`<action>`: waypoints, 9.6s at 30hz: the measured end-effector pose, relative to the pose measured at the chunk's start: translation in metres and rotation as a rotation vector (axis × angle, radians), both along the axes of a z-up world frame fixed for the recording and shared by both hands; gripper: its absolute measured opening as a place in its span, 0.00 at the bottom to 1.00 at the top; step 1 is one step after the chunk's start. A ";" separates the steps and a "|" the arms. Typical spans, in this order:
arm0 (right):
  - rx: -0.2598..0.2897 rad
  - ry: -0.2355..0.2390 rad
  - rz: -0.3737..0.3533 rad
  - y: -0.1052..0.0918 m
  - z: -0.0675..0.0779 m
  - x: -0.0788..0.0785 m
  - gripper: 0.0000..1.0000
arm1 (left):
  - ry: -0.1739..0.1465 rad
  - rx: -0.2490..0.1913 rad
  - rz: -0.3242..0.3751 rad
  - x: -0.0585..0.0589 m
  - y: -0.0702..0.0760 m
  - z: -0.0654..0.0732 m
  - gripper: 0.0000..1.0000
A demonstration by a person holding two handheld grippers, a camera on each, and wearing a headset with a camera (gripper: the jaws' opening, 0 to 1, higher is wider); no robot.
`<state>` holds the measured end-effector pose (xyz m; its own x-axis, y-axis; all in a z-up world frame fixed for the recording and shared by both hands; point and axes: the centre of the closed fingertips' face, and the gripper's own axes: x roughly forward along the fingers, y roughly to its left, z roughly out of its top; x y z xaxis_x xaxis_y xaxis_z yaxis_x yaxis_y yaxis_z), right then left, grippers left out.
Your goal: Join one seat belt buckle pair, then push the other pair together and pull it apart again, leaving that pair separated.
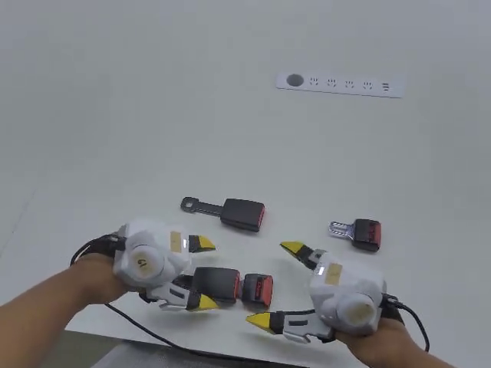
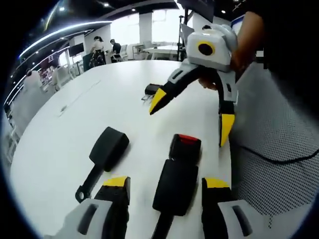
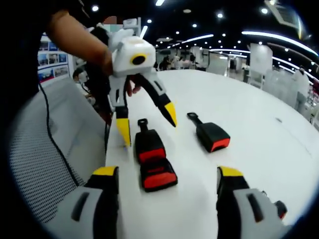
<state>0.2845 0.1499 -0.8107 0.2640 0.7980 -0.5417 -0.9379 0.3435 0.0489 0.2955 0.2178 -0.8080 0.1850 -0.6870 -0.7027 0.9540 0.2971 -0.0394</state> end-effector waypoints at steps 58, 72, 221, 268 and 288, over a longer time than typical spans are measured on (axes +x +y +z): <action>-0.197 0.118 0.027 -0.162 -0.033 0.098 0.67 | -0.055 0.154 -0.218 0.110 -0.017 -0.037 0.63; -0.172 0.088 0.097 -0.163 -0.035 0.095 0.44 | -0.006 0.117 -0.228 0.111 -0.020 -0.038 0.43; -0.237 0.037 0.193 -0.002 -0.044 0.122 0.34 | 0.015 0.179 -0.312 0.108 -0.019 -0.040 0.35; -0.143 0.014 0.133 -0.097 -0.032 0.101 0.35 | 0.035 0.103 -0.197 0.110 -0.021 -0.041 0.35; -0.165 0.034 0.106 -0.141 -0.032 0.101 0.35 | 0.042 0.149 -0.241 0.109 -0.021 -0.040 0.36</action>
